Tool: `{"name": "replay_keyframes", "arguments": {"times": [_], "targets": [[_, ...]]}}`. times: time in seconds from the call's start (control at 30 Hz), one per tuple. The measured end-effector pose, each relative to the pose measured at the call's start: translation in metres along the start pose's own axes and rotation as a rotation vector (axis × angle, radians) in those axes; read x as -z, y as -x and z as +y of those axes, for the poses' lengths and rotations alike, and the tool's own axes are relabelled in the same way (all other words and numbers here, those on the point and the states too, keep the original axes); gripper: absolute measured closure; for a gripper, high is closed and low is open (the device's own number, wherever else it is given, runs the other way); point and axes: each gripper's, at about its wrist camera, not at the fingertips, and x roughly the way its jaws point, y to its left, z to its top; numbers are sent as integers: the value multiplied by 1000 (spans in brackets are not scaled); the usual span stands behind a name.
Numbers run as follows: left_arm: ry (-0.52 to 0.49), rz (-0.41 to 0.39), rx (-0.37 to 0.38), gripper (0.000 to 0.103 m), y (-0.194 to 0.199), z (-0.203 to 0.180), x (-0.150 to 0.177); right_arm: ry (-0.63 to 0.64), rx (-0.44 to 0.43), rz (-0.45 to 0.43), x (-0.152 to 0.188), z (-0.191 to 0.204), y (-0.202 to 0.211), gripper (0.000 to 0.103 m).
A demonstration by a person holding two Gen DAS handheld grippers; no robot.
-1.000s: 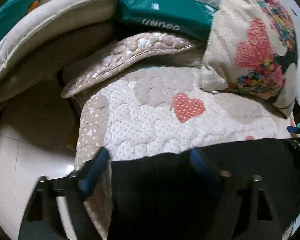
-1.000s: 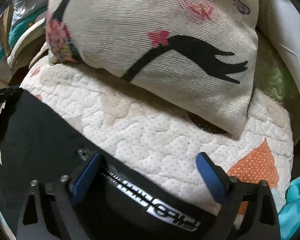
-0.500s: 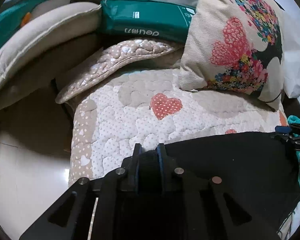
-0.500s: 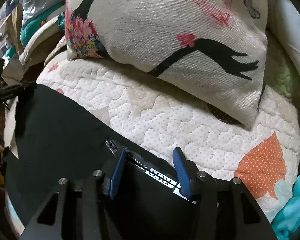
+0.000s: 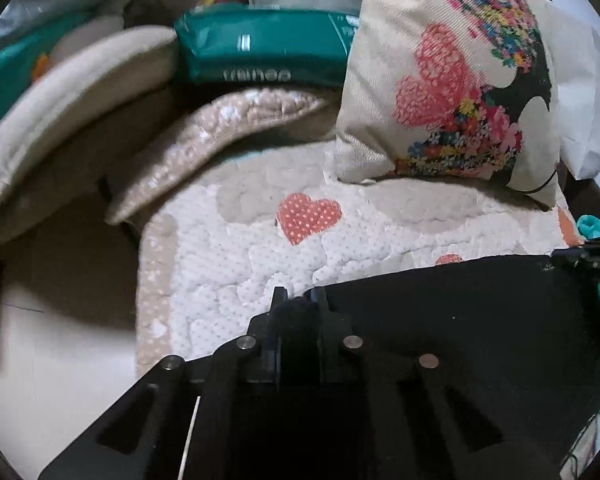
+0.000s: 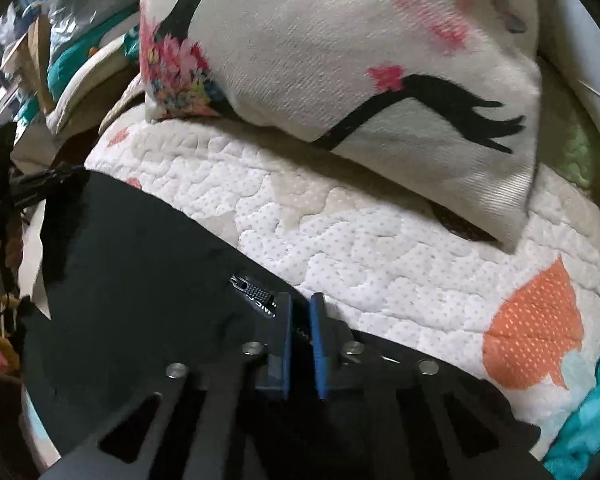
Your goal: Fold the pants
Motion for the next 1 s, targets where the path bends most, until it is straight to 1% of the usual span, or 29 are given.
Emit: {"name": "replay_keyframes", "arguments": {"times": [0.13,0.23,0.27,0.33,0.37,0.4,0.43,0.47,0.5,0.57,0.6,0.63,0.7,0.73,0.8,0.83,0.9,0.97,1.0], "targets": [[19,-43,12,92,30,1,4,8,28,-22,9,10,18,102],[18,-75,25,92,60,2,11,-3,37,-46,18,14,39,102],[18,-88,28,92,71,0,15,-11,51,-54,21,15,47,102],[25,-110,33,92,83,-6,17,-38,86,-67,24,14,57,100],[27,-120,32,92,89,-7,18,-54,92,-68,25,12,60,96],[26,-132,29,92,96,-9,20,-70,103,-68,24,9,63,75],[21,-138,22,92,100,-10,22,-72,116,-74,24,7,64,38],[17,-139,12,92,99,-13,22,-60,135,-83,22,7,65,22],[16,-135,5,92,96,-13,21,-28,165,-100,21,10,65,13],[20,-124,-15,92,89,-8,20,18,187,-91,16,10,58,14],[26,-117,-25,92,82,-5,18,33,182,-67,12,9,49,18],[29,-110,-29,92,76,-2,18,53,174,-39,9,8,38,26],[28,-95,-41,92,61,2,17,116,177,27,3,7,13,34],[23,-88,-49,92,54,3,17,139,175,54,1,6,1,34],[20,-72,-60,92,39,5,17,160,131,85,-5,2,-18,32],[21,-62,-67,92,31,6,17,159,108,76,-8,0,-21,26],[23,-49,-72,92,20,7,17,163,83,60,-12,-5,-25,21],[29,-44,-76,92,13,7,18,166,76,56,-12,-6,-27,21],[31,-44,-78,92,12,6,18,166,71,59,-11,-5,-26,24]]}}
